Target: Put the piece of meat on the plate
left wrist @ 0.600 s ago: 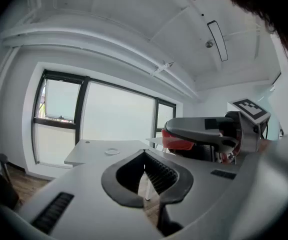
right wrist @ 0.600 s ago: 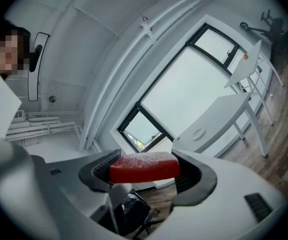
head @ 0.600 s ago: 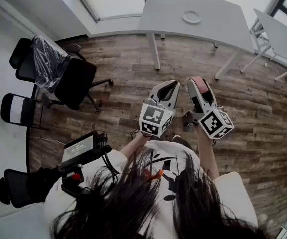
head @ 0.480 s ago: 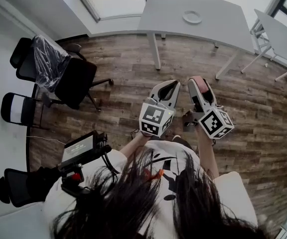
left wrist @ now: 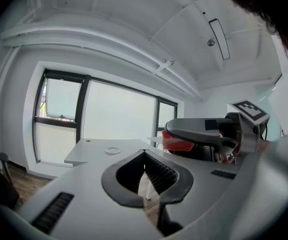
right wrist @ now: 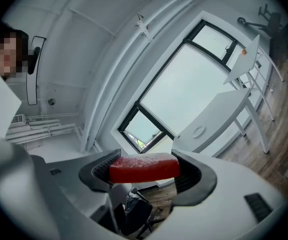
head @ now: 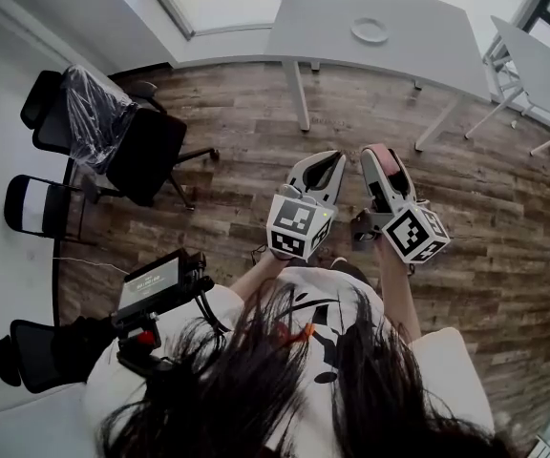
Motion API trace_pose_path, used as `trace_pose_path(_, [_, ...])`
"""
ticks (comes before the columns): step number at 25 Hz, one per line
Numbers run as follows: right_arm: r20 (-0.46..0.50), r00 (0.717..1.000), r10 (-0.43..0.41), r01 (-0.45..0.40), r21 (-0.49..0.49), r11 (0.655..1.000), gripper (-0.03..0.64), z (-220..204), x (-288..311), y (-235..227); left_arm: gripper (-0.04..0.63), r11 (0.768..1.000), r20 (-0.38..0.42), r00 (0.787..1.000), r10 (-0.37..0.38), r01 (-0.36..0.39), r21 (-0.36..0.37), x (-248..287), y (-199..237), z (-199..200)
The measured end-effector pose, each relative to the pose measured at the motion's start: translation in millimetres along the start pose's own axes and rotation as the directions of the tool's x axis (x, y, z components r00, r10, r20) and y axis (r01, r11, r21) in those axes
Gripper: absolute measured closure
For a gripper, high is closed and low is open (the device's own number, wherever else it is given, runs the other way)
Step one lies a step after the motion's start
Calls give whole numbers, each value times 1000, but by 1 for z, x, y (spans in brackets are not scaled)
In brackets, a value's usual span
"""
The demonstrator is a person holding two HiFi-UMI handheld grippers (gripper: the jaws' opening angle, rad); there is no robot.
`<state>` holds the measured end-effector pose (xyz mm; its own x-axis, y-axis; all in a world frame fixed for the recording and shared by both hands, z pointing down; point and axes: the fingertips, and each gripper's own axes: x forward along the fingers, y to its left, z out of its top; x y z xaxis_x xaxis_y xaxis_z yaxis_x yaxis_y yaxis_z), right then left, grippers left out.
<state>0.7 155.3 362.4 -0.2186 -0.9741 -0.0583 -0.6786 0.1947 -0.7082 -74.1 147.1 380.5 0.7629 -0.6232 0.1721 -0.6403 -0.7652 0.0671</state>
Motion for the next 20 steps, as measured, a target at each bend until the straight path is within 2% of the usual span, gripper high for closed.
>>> trace_pose_path(9, [-17,1000,-4,4,-1,1000,290,2,-2,-8,591,1000,11,1000,2,-2,-19,7,-4,-1])
trace_pose_path(14, [-39,999,2,-2,13,1000,290,22,-7,-42,591,999,5,1000,27,-27,-23,39,-23,-4])
trace_pose_path(20, [-66,998,13,-12,18,1000,290,23,-13,-55,591,998,1,999,55,-55,-37,44,-32,-12])
